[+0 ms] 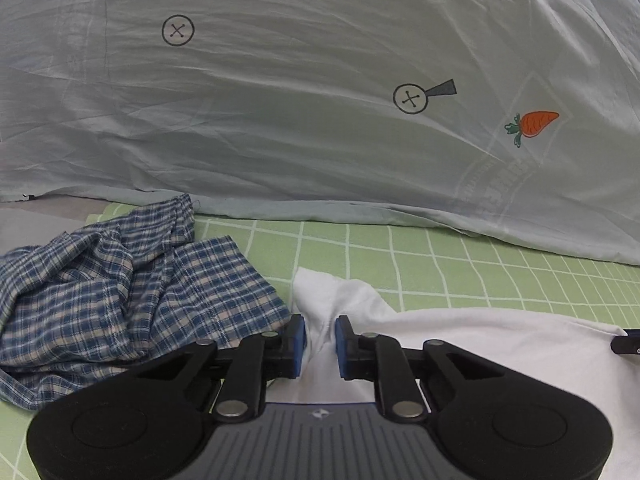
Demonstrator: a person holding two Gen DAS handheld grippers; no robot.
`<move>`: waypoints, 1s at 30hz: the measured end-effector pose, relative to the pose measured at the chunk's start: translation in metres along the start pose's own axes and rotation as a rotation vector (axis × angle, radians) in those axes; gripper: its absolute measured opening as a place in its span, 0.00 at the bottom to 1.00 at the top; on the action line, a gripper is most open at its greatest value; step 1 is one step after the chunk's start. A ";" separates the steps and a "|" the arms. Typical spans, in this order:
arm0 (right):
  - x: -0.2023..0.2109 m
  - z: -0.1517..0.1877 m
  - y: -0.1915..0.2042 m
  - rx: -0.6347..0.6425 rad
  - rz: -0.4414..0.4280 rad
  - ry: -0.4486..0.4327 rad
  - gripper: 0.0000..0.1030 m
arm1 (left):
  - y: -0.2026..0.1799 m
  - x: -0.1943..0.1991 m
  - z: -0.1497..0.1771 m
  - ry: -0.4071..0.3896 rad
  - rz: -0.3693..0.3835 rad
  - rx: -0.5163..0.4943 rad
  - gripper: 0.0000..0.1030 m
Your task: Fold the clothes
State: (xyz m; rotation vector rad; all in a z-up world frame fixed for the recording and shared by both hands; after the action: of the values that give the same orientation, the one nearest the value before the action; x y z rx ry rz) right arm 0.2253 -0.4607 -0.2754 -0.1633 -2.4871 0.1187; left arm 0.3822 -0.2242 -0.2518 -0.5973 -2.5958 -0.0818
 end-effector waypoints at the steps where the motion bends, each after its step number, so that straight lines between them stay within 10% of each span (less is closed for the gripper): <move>1: -0.008 -0.008 0.005 -0.006 -0.005 -0.007 0.05 | 0.008 -0.003 -0.003 -0.008 -0.027 -0.010 0.17; 12: -0.080 -0.095 0.061 -0.059 -0.040 -0.089 0.08 | 0.100 -0.017 -0.033 -0.043 -0.196 0.039 0.17; 16: -0.053 -0.101 0.044 -0.145 0.006 -0.134 0.58 | 0.094 0.011 -0.045 -0.072 -0.167 0.093 0.34; 20: 0.010 -0.100 0.006 -0.242 0.107 -0.194 0.81 | 0.085 0.042 -0.056 -0.102 -0.138 0.144 0.63; 23: 0.065 -0.067 -0.030 -0.265 0.224 -0.207 0.90 | 0.065 0.080 -0.050 -0.107 -0.133 0.148 0.79; 30: 0.184 0.058 -0.076 -0.338 0.423 -0.073 0.99 | 0.015 0.171 0.017 0.034 -0.147 0.224 0.81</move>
State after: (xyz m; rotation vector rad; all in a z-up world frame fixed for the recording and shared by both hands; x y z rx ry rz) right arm 0.0379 -0.5121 -0.2027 -0.8388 -2.4917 -0.1246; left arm 0.2455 -0.1400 -0.1889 -0.3213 -2.5657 0.1482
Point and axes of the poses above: each gripper's, at about its wrist camera, not at the fingertips, and x roughly against the way its jaws point, y to its left, z to its underside, the point moved 5 cm from there along -x, roughly the way its jaws point, and after that the axes turned 14 degrees about -y, right-handed, at the moved point
